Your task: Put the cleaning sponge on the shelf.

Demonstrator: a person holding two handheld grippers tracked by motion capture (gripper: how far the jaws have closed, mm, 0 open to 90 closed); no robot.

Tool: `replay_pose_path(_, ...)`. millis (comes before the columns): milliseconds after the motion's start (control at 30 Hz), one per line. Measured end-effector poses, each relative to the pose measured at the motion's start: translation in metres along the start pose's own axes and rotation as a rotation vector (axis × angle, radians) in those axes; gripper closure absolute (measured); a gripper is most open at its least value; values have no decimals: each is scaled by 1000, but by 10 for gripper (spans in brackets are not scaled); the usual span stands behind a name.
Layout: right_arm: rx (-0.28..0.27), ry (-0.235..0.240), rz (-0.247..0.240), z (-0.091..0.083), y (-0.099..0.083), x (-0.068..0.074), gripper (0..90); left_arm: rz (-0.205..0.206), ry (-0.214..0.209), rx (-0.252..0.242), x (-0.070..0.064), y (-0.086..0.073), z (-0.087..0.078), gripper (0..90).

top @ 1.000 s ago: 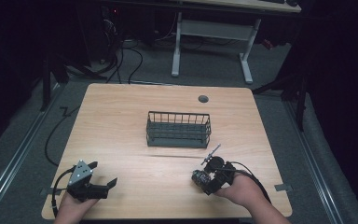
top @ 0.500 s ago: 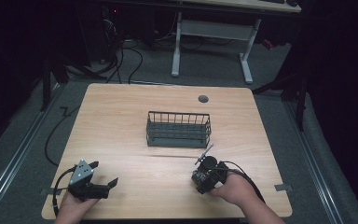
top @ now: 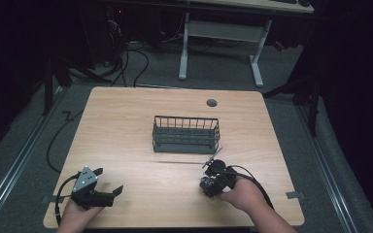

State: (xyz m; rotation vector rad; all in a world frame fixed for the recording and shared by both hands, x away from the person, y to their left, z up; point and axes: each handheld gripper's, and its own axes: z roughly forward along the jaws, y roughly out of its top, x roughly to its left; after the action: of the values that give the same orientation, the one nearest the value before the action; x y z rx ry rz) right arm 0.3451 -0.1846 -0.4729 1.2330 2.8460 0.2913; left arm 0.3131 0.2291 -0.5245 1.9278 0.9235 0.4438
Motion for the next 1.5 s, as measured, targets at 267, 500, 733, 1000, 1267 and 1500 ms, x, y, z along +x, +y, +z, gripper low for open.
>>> replay_pose_path(267,-10,-8,-30,-4,1,2,440,3,-1,7,0,0,0,1)
replay_pose_path(500,-17,-31,-30,-18,3,-2,448,4,0,7,0,0,1,1)
replay_pose_path(733,-13,-29,-19,-35,11,-10,449,7,-2,10,0,0,0,2)
replay_pose_path(1000,-2,-38,-40,-56,25,-22,452,4,-5,7,1,0,0,2)
replay_pose_path(1267,2,-16,21,-75,40,-30,452,4,-10,5,1,0,0,4)
replay_pose_path(1500,-13,-1,57,-88,57,-42,452,2,-11,4,1,-1,0,3)
